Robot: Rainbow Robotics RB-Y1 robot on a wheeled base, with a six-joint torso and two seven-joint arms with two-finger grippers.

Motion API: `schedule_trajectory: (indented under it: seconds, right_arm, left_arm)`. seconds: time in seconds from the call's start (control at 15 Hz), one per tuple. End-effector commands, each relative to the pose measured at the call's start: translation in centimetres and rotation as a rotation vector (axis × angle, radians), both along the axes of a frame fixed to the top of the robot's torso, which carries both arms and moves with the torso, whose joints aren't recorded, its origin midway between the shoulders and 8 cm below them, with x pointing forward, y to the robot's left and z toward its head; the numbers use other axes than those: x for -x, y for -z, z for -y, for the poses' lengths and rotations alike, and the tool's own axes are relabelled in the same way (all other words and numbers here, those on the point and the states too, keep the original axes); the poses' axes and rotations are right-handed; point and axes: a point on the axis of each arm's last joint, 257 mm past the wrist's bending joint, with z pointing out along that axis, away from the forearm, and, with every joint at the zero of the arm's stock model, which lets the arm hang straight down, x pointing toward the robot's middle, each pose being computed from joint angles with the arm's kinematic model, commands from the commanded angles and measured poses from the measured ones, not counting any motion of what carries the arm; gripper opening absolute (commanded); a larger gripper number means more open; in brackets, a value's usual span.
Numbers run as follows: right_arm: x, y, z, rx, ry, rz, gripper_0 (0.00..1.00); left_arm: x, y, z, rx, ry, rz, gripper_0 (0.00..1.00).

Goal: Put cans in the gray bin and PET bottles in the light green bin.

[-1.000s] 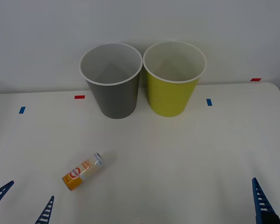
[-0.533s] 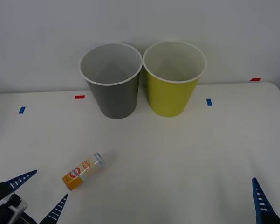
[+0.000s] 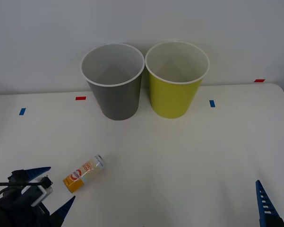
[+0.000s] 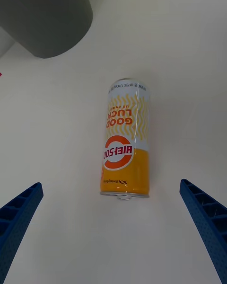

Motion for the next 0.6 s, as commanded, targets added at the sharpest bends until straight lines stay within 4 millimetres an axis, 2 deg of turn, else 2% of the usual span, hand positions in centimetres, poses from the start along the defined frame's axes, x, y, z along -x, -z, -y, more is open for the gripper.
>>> schedule_trajectory:
  seconds: [0.07, 0.6]
  right_arm:
    - [0.0, 0.0, 0.0, 0.0, 0.0, 0.0, 1.0]
    - [0.0, 0.0, 0.0, 0.0, 0.0, 0.0, 1.0]
  left_arm:
    - [-2.0, -1.4, 0.7, -0.083, 0.001, -0.038, 1.0]
    - [-3.9, -1.4, 2.1, -0.19, 0.021, -0.191, 1.0]
